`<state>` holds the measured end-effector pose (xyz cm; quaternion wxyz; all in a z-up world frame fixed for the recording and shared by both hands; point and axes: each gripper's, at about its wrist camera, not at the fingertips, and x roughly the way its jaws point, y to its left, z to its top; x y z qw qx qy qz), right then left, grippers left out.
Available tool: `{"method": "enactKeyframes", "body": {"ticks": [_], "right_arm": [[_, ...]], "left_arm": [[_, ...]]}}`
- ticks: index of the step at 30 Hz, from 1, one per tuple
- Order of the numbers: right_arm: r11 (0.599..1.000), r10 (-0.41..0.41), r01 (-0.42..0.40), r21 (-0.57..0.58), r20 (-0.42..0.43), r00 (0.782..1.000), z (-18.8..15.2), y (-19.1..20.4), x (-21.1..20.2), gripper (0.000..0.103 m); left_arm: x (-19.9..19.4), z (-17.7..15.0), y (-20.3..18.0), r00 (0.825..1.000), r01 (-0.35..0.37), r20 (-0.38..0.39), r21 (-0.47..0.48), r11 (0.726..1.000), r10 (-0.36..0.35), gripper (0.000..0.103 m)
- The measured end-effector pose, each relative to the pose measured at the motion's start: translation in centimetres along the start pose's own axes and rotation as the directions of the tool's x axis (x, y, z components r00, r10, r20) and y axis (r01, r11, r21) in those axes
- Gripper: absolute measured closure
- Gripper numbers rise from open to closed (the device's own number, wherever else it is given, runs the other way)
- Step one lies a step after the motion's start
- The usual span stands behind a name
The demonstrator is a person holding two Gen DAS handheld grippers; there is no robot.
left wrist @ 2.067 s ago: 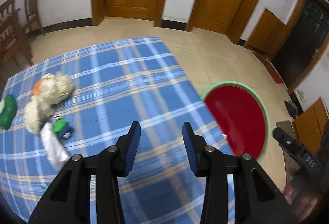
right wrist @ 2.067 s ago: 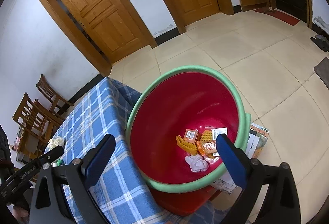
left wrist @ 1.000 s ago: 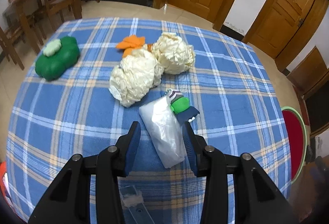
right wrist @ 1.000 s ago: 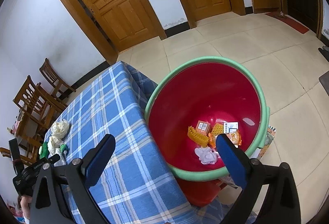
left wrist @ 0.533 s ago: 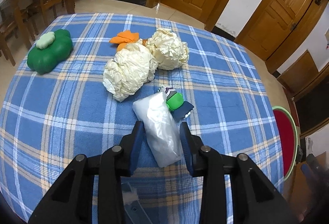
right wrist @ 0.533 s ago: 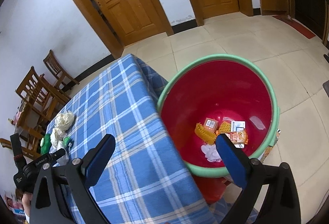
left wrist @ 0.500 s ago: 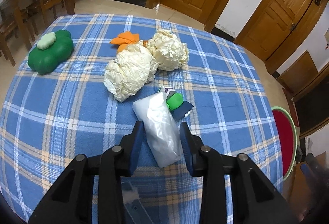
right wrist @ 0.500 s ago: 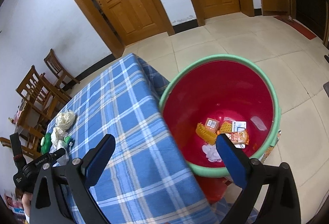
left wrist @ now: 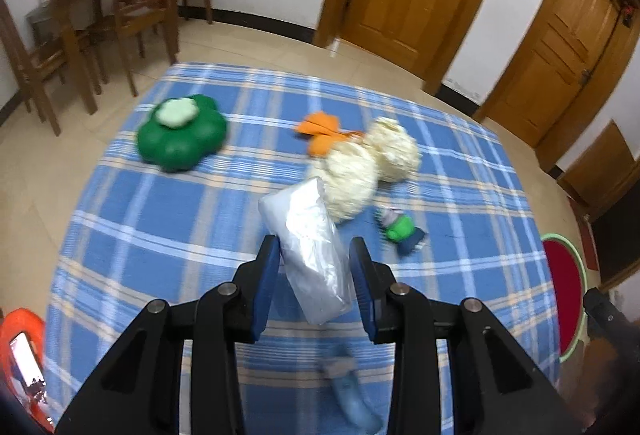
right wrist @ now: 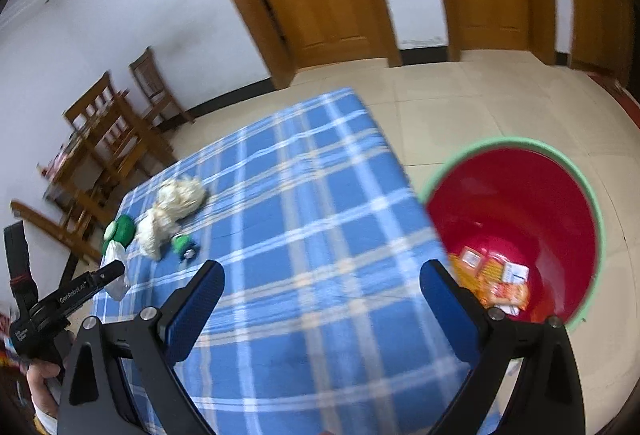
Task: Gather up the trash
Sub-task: 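Grasp the green toy figure with the right tool while the left holds the plastic bag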
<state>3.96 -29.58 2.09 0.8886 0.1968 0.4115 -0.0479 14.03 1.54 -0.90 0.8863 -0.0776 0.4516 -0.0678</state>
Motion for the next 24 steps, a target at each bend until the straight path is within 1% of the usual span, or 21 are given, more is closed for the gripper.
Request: {"method": "enactKeyframes", "body": {"ticks": [5,9,13,15,19,21,24], "right_arm": [[0.996,0.028,-0.031,-0.084,-0.036,0.999,0.6,3.9,2.4,0.003],[0.989,0.049,-0.056,-0.136,-0.053,0.997,0.8,6.4,4.2,0.003],[0.982,0.064,-0.076,-0.172,-0.073,0.995,1.0,8.5,6.5,0.003],[0.977,0.064,-0.079,-0.196,-0.081,0.995,0.8,9.4,7.4,0.005],[0.967,0.072,-0.097,-0.237,-0.112,0.991,0.6,11.4,9.6,0.014],[0.961,0.075,-0.107,-0.256,-0.128,0.989,0.6,12.2,10.5,0.014],[0.953,0.08,-0.119,-0.28,-0.145,0.986,0.3,13.2,11.6,0.018]], "left_arm": [[-0.2,0.0,2.4,0.999,-0.038,0.01,-0.033,0.999,0.038,0.067],[0.1,-0.1,4.1,0.999,-0.047,0.006,-0.067,0.997,0.048,0.067],[0.4,-0.2,5.1,0.998,-0.062,0.005,-0.08,0.995,0.062,0.067],[0.6,-0.4,5.5,0.998,-0.069,0.005,-0.084,0.994,0.069,0.067],[1.1,-0.6,6.4,0.997,-0.079,0.001,-0.098,0.992,0.079,0.067],[1.4,-0.7,6.9,0.997,-0.083,-0.003,-0.105,0.991,0.083,0.067],[1.7,-0.8,7.5,0.996,-0.086,-0.008,-0.119,0.989,0.086,0.067]]}}
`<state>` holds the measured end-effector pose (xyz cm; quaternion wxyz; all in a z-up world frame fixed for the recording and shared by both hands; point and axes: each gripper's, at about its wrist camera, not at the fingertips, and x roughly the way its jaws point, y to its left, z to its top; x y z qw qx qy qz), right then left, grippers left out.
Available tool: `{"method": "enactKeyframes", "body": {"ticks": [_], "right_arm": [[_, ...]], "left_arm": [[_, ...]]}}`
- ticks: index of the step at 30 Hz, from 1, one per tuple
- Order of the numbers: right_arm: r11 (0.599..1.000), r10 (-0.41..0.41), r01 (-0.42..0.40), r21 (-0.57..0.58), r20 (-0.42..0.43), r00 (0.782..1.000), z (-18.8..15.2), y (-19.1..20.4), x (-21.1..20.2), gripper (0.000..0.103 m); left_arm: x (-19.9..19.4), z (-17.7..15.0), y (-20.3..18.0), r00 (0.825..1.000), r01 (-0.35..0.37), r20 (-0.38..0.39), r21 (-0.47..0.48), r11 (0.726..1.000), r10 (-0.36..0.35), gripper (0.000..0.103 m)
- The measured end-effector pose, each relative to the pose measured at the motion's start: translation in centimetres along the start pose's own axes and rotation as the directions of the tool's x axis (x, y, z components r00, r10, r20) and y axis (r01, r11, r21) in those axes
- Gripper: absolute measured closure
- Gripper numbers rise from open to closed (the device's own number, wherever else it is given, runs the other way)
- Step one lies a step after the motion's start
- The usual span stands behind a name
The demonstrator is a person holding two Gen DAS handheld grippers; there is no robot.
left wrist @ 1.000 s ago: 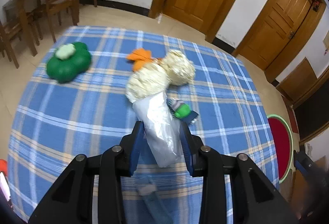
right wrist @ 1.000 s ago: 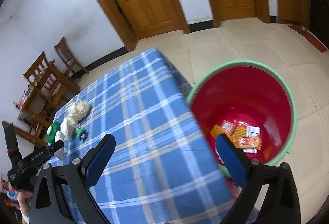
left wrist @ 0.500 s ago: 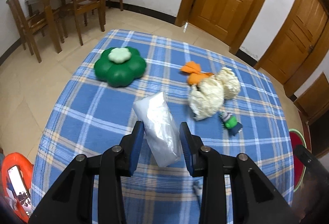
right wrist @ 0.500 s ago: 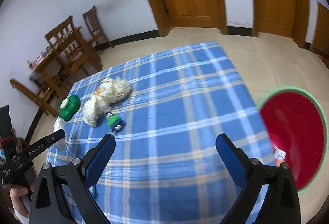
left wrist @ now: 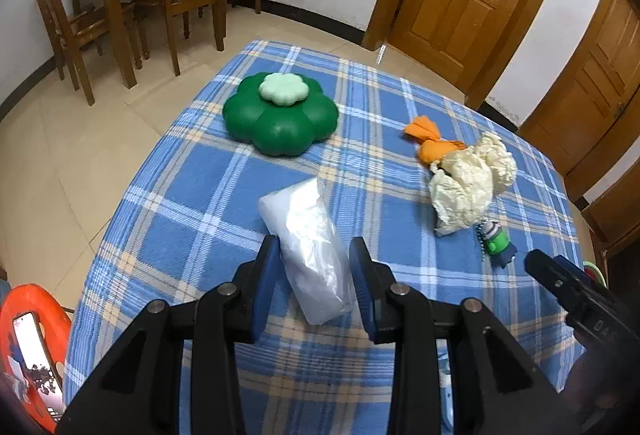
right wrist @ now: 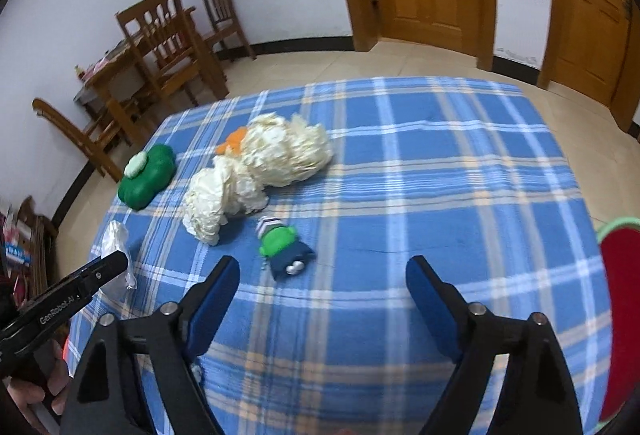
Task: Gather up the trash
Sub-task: 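Grasp the green toy figure with the right tool while the left holds the plastic bag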
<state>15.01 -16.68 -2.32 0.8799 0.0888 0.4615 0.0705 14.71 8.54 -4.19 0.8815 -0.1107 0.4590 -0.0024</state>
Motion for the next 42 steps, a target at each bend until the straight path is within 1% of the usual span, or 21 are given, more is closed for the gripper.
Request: {"method": "enactKeyframes", "body": {"ticks": [3,5,11,12,14,16,26,34,42], "right_arm": [[1.0,0.002,-0.002,-0.021,-0.007,1.0,0.1,0.7,0.9,0.022],[0.999,0.019,-0.019,-0.026,-0.012,1.0,0.2,0.9,1.5,0.033],[0.998,0.025,-0.027,-0.061,-0.034,0.999,0.2,2.0,2.9,0.05],[0.997,0.019,-0.021,-0.07,-0.028,0.999,0.1,2.1,2.9,0.051],[0.996,0.002,-0.004,-0.094,-0.019,1.0,0.0,2.3,3.0,0.058],[0.995,0.0,-0.002,-0.098,-0.017,1.0,0.0,2.2,3.0,0.062],[1.0,0.016,-0.016,-0.024,0.011,1.0,-0.8,-0.3,0.7,0.063],[0.998,0.031,-0.034,0.049,0.051,0.998,-1.9,-2.7,-2.5,0.064],[0.992,0.029,-0.041,0.119,0.1,0.995,-3.3,-5.1,-6.1,0.064]], "left_arm": [[0.3,0.0,0.3,1.0,0.0,-0.003,-0.008,1.0,0.0,0.067],[0.4,-0.1,0.5,1.0,0.002,-0.006,-0.012,1.0,-0.002,0.067],[0.7,-0.4,0.5,1.0,0.007,-0.014,-0.011,1.0,-0.007,0.067],[0.8,-0.4,0.5,1.0,0.007,-0.015,-0.012,1.0,-0.008,0.067],[0.8,-0.5,0.5,1.0,0.011,-0.017,-0.014,1.0,-0.011,0.067],[0.9,-0.5,0.4,1.0,0.015,-0.018,-0.011,1.0,-0.015,0.067],[-0.4,-0.8,-1.2,0.998,0.059,-0.014,0.008,0.998,-0.058,0.067],[-1.9,-1.1,-3.2,0.994,0.105,-0.013,0.04,0.994,-0.105,0.067],[-3.1,-1.6,-5.1,0.99,0.14,-0.016,0.078,0.987,-0.139,0.067]]}}
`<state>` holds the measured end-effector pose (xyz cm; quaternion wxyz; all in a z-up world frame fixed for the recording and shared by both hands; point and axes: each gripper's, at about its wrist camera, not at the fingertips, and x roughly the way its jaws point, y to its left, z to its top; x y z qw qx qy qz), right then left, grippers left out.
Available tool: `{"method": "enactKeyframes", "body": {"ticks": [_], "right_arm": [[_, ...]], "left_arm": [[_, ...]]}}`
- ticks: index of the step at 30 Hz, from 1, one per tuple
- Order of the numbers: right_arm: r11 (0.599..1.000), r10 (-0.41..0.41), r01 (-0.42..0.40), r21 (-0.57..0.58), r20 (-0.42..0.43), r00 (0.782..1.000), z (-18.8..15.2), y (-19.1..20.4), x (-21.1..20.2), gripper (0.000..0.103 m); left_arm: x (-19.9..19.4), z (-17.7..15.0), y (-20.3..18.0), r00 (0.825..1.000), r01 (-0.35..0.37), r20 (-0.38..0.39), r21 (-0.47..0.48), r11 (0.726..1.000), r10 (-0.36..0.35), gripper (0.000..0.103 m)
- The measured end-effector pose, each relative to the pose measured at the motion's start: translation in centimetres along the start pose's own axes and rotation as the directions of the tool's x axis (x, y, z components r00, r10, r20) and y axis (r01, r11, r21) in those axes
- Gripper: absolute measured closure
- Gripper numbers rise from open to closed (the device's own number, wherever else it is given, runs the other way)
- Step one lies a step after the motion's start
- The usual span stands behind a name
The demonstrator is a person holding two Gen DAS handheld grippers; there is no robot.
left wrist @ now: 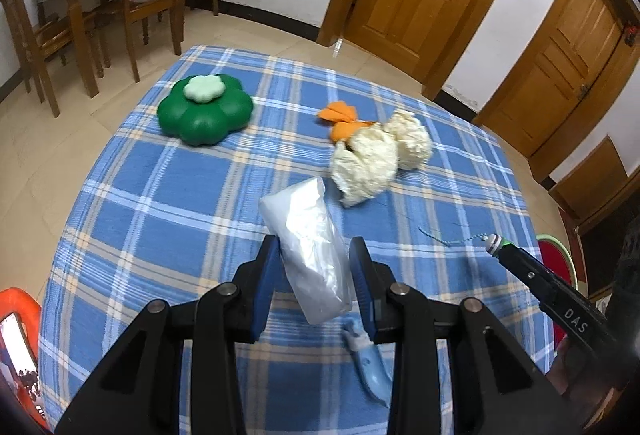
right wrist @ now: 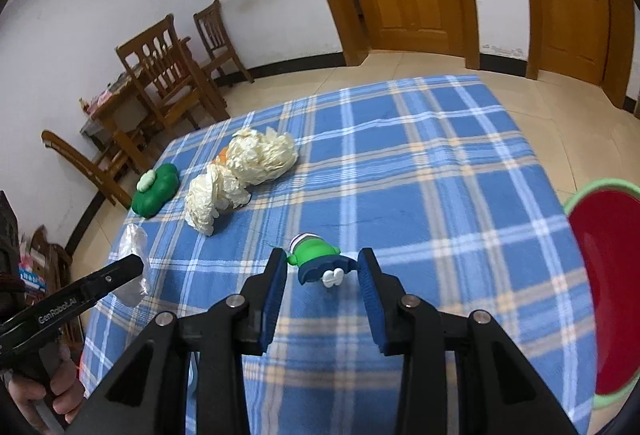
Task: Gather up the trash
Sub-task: 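Grasp the green toy figure with the right tool while the left holds the plastic bag, then drop the green toy into the bucket with the right tool while the left carries the bag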
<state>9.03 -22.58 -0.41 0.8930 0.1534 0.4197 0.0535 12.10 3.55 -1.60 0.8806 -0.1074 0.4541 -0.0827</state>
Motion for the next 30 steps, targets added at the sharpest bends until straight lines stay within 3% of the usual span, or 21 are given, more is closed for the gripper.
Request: {"method": "enactKeyframes", "body": {"ticks": [16,30], "right_arm": [[0.988,-0.087,0.071,0.135,0.117,0.989,-1.1,-5.6,-7.4,0.064],[0.938,-0.234,0.17,0.302,0.188,0.954,-2.4,-13.4,-13.2,0.063]], "left_arm": [[-1.6,-0.8,-5.2,0.996,0.094,-0.009,0.097,0.991,-0.093,0.067],[-1.3,-1.1,-11.5,0.986,0.166,-0.055,0.211,0.963,-0.158,0.067]]}}
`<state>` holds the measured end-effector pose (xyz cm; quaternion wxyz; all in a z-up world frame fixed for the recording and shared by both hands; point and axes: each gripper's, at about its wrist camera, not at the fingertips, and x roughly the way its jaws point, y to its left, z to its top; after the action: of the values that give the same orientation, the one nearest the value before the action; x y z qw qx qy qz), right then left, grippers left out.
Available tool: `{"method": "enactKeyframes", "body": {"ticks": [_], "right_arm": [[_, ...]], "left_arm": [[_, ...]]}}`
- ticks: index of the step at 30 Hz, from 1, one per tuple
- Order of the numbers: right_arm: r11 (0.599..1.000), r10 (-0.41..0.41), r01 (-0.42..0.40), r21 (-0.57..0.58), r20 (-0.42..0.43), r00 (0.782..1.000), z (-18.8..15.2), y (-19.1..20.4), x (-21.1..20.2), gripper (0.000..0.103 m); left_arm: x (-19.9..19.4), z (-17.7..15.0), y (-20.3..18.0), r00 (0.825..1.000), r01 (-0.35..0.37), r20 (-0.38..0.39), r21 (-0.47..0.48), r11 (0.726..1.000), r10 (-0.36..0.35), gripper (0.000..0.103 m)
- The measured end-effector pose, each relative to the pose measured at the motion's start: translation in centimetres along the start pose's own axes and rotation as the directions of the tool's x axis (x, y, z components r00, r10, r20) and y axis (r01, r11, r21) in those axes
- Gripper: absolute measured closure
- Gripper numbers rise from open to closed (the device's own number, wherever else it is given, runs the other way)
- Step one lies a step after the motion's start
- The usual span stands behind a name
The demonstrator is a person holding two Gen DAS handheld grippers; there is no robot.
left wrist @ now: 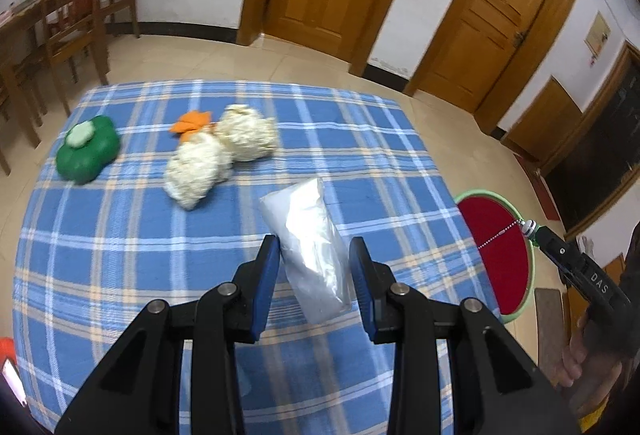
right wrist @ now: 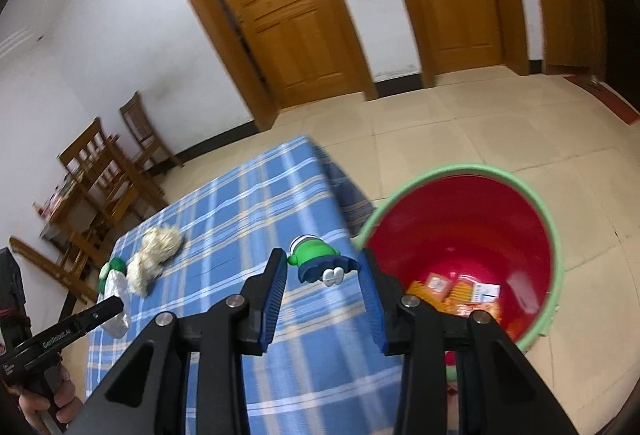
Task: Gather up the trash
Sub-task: 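Drop the green toy into the bucket with the right tool while the left carries the bag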
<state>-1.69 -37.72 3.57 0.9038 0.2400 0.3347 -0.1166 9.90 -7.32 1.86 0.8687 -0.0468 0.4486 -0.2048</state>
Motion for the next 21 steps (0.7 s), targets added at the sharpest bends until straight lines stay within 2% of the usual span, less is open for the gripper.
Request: {"method": "enactKeyframes", "body": {"ticks": [11,21], "right_arm": [[0.992,-0.071,0.07,0.104,0.001,0.997,-0.3,-5.5,-0.3,0.063],[0.98,-0.106,0.106,0.167,-0.014,0.994,-0.7,-8.6,0.1,0.064]], "left_arm": [[1.6,0.7,-6.3,0.998,0.059,-0.028,0.12,0.991,-0.056,0.067],[3.4,1.2,-10.2,0.994,0.104,-0.062,0.178,0.979,-0.094,0.067]]}}
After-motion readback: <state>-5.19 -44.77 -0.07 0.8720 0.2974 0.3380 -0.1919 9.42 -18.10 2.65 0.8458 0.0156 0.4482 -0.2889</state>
